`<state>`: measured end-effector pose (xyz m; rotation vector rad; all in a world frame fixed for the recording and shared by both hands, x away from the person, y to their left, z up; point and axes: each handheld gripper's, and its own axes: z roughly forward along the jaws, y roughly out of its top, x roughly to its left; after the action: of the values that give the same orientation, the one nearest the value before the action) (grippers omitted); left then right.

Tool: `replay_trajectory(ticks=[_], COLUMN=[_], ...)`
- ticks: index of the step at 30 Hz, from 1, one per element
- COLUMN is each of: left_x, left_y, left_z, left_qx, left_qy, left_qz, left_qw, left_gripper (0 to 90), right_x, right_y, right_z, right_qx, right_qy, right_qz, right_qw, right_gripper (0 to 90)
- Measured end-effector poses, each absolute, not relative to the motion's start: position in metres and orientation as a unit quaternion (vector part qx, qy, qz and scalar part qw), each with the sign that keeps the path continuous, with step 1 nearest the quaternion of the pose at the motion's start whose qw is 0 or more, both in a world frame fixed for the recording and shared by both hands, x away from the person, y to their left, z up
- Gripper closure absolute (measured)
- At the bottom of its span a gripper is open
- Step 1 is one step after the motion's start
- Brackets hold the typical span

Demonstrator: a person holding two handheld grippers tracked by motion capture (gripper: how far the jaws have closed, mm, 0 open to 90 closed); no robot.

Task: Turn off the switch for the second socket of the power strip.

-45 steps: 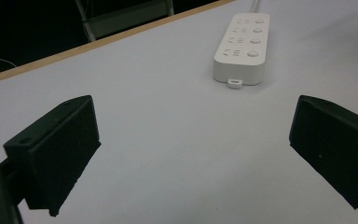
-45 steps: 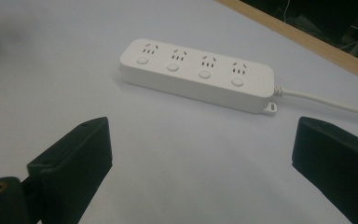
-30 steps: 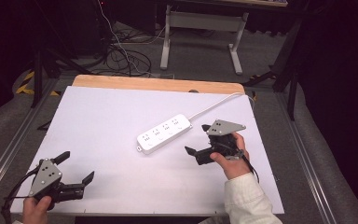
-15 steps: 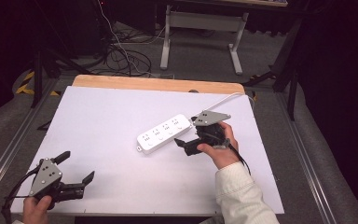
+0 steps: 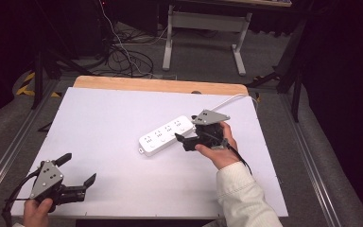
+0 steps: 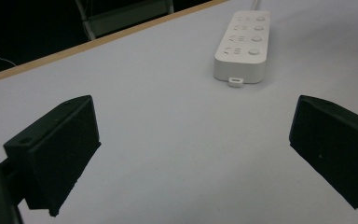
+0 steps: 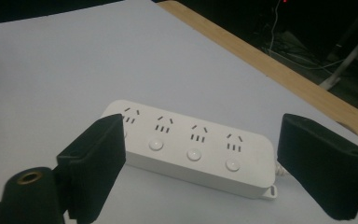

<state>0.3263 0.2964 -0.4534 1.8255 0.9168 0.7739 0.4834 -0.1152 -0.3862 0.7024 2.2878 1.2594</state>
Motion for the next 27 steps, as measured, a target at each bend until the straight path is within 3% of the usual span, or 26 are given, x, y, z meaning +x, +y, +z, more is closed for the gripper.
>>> replay_trajectory(ticks=[1, 2, 4, 5, 6, 8, 9, 11, 27], left_x=[0.327, 0.327, 0.326, 0.326, 0.326, 0.327, 0.327, 0.327, 0.327], left_y=[0.296, 0.296, 0.296, 0.295, 0.296, 0.296, 0.296, 0.296, 0.297], left_z=[-0.453, -0.453, -0.454, -0.454, -0.454, -0.453, -0.453, -0.453, -0.453], left_qx=[0.743, 0.745, 0.746, 0.746, 0.746, 0.746, 0.746, 0.746, 0.745], left_qy=[0.371, 0.369, 0.369, 0.369, 0.369, 0.368, 0.368, 0.368, 0.367], left_qz=[0.319, 0.318, 0.313, 0.313, 0.313, 0.315, 0.316, 0.316, 0.317], left_qw=[0.457, 0.456, 0.458, 0.458, 0.458, 0.457, 0.457, 0.457, 0.457], left_gripper=[2.1, 2.1, 2.1, 2.1, 2.1, 2.1, 2.1, 2.1, 2.1], right_x=[0.487, 0.487, 0.488, 0.489, 0.489, 0.492, 0.496, 0.497, 0.527], right_y=[-0.117, -0.116, -0.115, -0.113, -0.113, -0.112, -0.112, -0.111, -0.094], right_z=[-0.386, -0.386, -0.386, -0.386, -0.386, -0.386, -0.387, -0.388, -0.418], right_qx=[0.251, 0.25, 0.245, 0.247, 0.247, 0.254, 0.269, 0.275, 0.272], right_qy=[0.838, 0.837, 0.837, 0.835, 0.835, 0.831, 0.827, 0.825, 0.835], right_qz=[0.459, 0.459, 0.458, 0.458, 0.458, 0.461, 0.463, 0.463, 0.452], right_qw=[0.157, 0.164, 0.17, 0.177, 0.177, 0.177, 0.172, 0.17, 0.156], right_gripper=[47.5, 54.6, 59.0, 66.7, 66.7, 75.8, 85.7, 90.0, 90.0])
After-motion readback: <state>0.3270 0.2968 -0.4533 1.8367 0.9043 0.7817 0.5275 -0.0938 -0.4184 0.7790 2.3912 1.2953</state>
